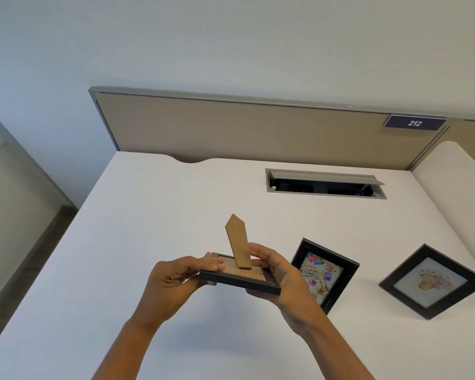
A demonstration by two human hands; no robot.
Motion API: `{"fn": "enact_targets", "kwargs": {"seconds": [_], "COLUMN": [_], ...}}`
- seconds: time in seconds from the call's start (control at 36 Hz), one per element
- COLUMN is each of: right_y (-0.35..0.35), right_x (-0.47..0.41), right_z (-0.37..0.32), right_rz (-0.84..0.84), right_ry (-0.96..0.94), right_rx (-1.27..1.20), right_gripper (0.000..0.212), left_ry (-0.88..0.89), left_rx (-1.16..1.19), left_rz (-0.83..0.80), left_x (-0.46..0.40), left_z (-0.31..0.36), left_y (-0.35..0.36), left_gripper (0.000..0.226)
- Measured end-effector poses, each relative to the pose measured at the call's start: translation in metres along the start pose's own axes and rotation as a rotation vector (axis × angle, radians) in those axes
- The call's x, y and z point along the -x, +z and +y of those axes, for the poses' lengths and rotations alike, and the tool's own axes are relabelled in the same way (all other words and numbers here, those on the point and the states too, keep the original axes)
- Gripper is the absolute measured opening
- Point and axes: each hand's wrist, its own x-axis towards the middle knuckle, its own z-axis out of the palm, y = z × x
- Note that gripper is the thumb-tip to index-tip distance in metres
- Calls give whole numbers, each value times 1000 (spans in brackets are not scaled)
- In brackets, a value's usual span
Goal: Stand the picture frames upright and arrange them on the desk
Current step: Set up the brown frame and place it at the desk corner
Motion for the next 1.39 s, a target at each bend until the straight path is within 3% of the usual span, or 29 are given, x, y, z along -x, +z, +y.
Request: {"fn": "enact_targets", "kwargs": {"seconds": [0.31, 0.69, 1.39], "right_y": [1, 10, 4], "right_x": [1, -4, -16], "right_z": [7, 33, 54], "right_rz": [77, 245, 362], "right_ry": [143, 374, 504], "right_rx": [-173, -474, -560], "right_gripper": [50, 39, 48], "left_ry": [-130, -362, -462], "left_rx": [46, 197, 195], "left_rz": [13, -20, -35], "left_x": [-12, -43, -48], "left_z": [-3, -44, -82], "left_y": [6, 32, 48], "left_gripper": [28, 34, 33]}}
